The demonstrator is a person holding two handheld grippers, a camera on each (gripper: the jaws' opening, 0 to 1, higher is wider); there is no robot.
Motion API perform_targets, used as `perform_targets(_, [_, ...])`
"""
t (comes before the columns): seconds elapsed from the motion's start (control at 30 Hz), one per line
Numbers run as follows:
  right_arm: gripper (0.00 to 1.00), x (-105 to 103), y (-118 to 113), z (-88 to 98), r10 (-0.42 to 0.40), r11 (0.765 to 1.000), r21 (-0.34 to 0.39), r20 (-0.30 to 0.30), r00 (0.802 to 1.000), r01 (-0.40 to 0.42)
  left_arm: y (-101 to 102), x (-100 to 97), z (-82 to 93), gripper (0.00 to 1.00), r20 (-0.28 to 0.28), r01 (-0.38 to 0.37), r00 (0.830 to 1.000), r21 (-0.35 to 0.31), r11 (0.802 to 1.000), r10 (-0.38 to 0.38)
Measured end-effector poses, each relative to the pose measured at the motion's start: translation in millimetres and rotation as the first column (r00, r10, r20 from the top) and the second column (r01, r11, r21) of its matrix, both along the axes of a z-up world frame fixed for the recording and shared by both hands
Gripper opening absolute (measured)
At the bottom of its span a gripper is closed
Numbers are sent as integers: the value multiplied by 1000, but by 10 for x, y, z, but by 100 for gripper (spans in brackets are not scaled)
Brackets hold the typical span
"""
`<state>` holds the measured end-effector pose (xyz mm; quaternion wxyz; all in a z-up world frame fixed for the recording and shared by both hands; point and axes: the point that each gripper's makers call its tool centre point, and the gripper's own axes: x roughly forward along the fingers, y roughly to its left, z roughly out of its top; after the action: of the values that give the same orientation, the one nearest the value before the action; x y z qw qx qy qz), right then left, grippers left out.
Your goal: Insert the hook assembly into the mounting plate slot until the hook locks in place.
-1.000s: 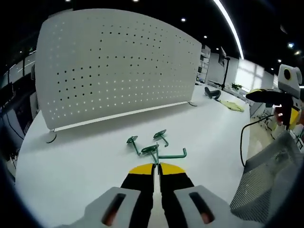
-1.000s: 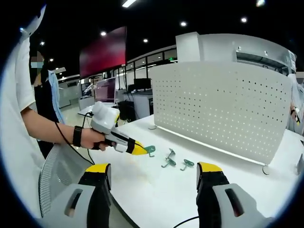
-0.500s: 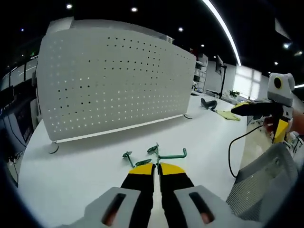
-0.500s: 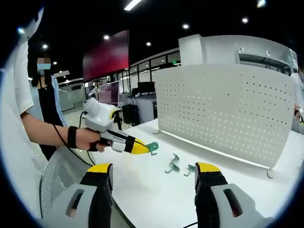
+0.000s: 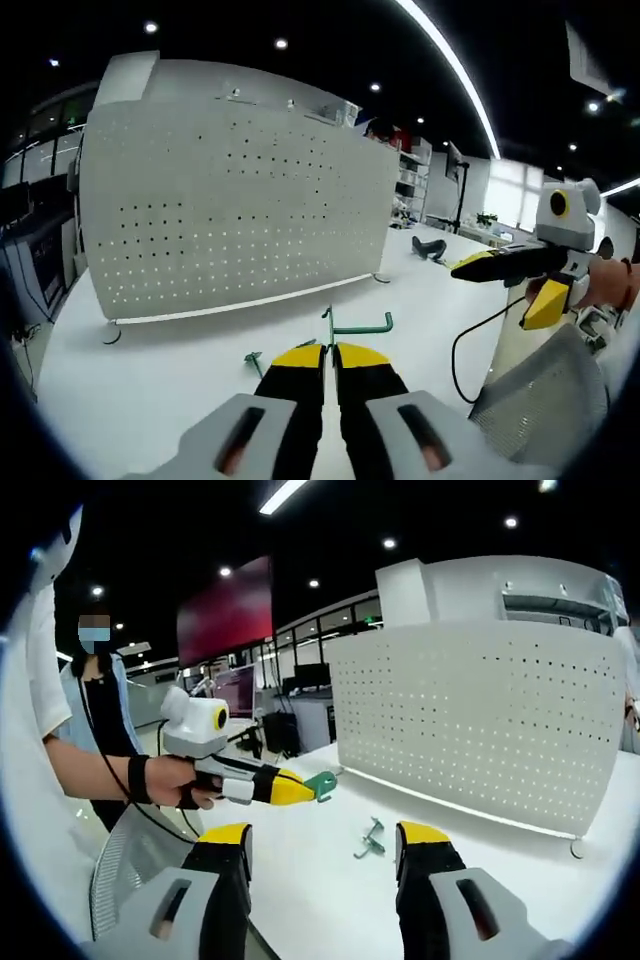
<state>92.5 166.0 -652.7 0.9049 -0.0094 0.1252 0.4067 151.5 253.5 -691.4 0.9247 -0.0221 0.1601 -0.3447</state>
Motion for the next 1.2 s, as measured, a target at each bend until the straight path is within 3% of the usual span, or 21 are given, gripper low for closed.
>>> perform_targets(0.4, [52,-11,104,50,13,997,72,-32,999,-10,-86,-76,200,3,69,27,997,-56,998,-23])
perform_targets(0.67, [43,-11,174,76,24,994,109,-42,999,-19,-159,-140,309,3,134,58,990,-68,996,-48])
perform_targets(1.2, [32,88,310,178,27,982,189,-61,998,-15,-272,-207,443,3,212,82,975,-78,994,-64])
